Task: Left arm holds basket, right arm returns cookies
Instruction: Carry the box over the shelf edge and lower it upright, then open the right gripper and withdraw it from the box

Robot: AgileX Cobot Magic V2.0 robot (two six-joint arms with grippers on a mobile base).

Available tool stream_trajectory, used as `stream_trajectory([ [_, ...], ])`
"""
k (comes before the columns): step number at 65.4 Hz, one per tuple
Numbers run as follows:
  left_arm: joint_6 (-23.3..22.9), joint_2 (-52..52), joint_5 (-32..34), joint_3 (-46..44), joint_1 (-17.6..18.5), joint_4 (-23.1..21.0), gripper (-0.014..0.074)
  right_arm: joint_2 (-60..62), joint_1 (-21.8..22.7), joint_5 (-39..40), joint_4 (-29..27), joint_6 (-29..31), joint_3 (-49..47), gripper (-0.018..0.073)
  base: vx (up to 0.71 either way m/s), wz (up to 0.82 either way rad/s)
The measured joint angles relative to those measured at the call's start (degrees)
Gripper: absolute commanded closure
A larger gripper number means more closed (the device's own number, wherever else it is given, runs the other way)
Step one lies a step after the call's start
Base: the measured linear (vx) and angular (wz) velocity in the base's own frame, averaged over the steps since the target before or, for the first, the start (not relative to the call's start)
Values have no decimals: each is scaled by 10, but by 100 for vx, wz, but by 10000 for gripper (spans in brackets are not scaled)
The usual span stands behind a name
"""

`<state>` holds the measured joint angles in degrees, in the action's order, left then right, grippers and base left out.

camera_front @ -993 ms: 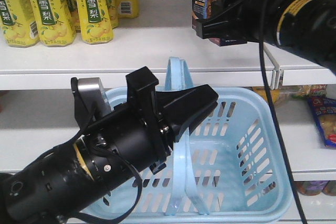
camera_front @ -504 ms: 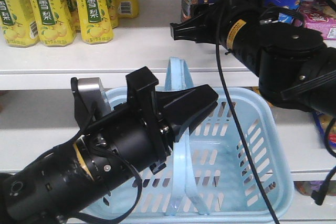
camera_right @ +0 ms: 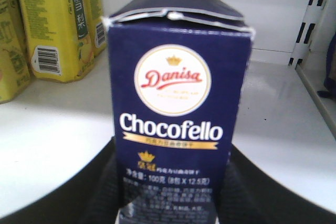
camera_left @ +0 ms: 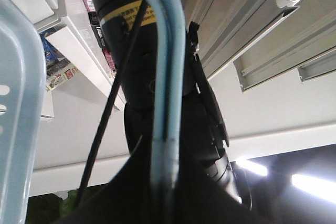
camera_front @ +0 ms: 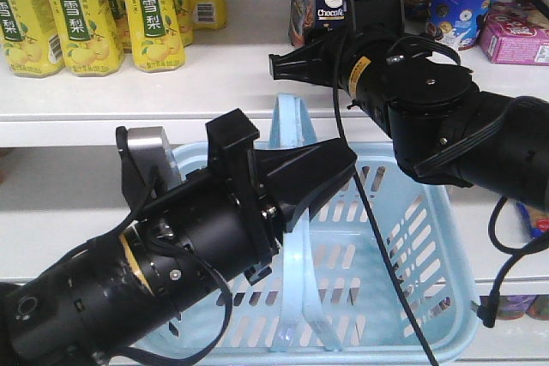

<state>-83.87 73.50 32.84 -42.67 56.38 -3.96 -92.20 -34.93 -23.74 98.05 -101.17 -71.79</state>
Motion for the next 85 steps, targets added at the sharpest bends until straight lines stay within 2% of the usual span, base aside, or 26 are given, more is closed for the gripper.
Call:
stream_trajectory([
  [13, 0, 0, 0, 0, 0, 0, 603, -1, 0, -2, -1, 0, 0, 55, 0, 0],
  [27, 0, 0, 0, 0, 0, 0, 603, -2, 0, -11, -2, -1, 0, -80, 0, 0],
  [47, 0, 0, 0, 0, 0, 0, 603, 47, 0, 32, -2, -13, 0, -65, 0, 0],
  [71, 0, 0, 0, 0, 0, 0, 603, 144, 0, 118, 1, -11, 0, -26, 0, 0],
  [85, 0, 0, 0, 0, 0, 0, 603, 197, 0, 206, 3, -11, 0, -26, 0, 0],
])
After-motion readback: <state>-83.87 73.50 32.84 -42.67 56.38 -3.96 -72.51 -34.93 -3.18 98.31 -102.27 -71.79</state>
